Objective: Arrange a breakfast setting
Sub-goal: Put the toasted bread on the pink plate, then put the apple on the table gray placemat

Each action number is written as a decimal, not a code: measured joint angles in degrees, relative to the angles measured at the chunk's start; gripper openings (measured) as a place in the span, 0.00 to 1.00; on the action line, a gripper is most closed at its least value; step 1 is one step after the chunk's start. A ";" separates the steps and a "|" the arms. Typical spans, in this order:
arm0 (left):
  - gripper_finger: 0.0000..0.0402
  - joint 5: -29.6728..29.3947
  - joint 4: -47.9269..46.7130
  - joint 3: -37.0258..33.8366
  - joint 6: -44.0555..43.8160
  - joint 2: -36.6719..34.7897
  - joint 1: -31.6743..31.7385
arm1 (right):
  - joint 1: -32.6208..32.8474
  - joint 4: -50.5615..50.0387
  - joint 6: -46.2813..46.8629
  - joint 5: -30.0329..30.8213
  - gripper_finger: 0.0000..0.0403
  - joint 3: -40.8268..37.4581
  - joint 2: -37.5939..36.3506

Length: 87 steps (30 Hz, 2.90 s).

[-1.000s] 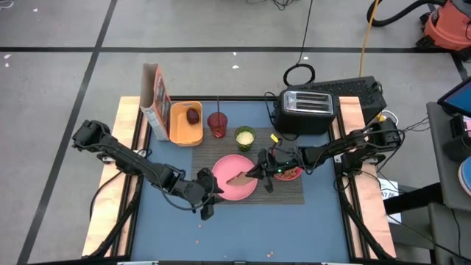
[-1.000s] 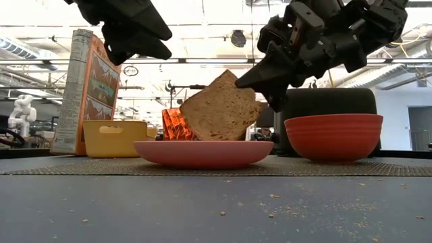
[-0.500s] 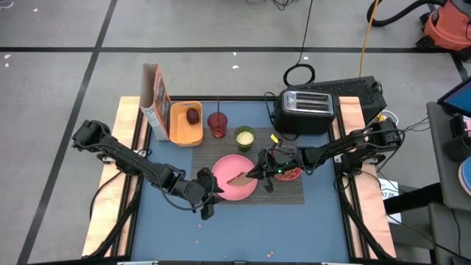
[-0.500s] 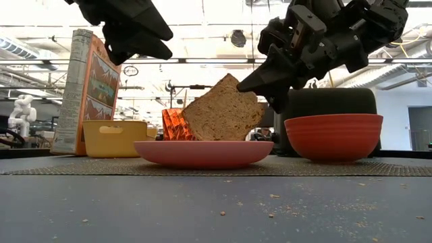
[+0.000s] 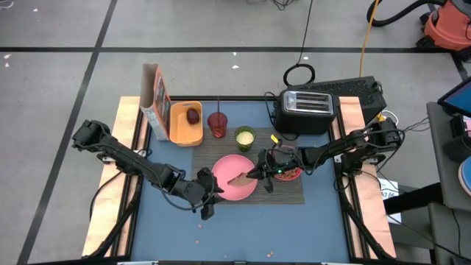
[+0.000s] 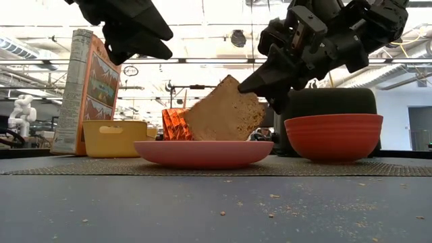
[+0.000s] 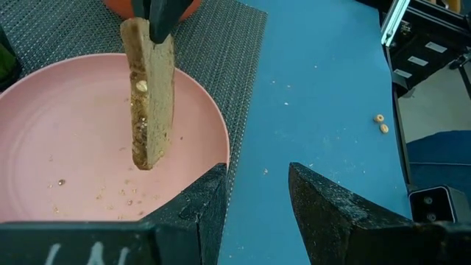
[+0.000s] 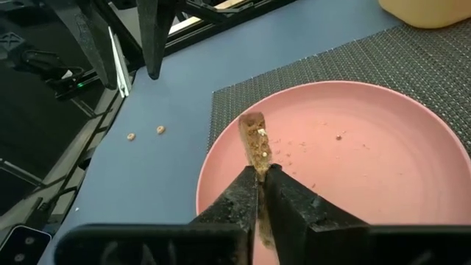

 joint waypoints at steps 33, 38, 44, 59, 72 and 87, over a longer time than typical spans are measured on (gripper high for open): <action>0.38 -7.26 4.53 0.00 2.15 -0.48 2.10 | 0.00 7.17 -5.12 5.62 0.52 -0.02 -2.86; 0.38 -7.51 12.85 0.01 8.92 -2.46 5.92 | 0.00 6.59 -9.73 5.67 0.53 -0.02 -8.23; 0.38 -7.60 27.83 0.03 22.87 -4.26 9.65 | -0.02 3.33 -10.51 5.69 0.53 -0.02 -15.77; 0.45 -7.40 47.12 0.02 33.08 -4.26 15.86 | -0.02 -8.58 -16.96 5.71 0.53 -0.02 -28.52; 0.81 -7.50 43.39 0.69 30.65 -4.24 19.74 | -0.02 -10.68 -17.40 5.72 0.53 -0.02 -28.74; 0.82 -7.39 -18.56 33.48 28.82 -3.58 27.75 | -0.02 -10.73 -17.40 5.73 0.53 -0.02 -28.74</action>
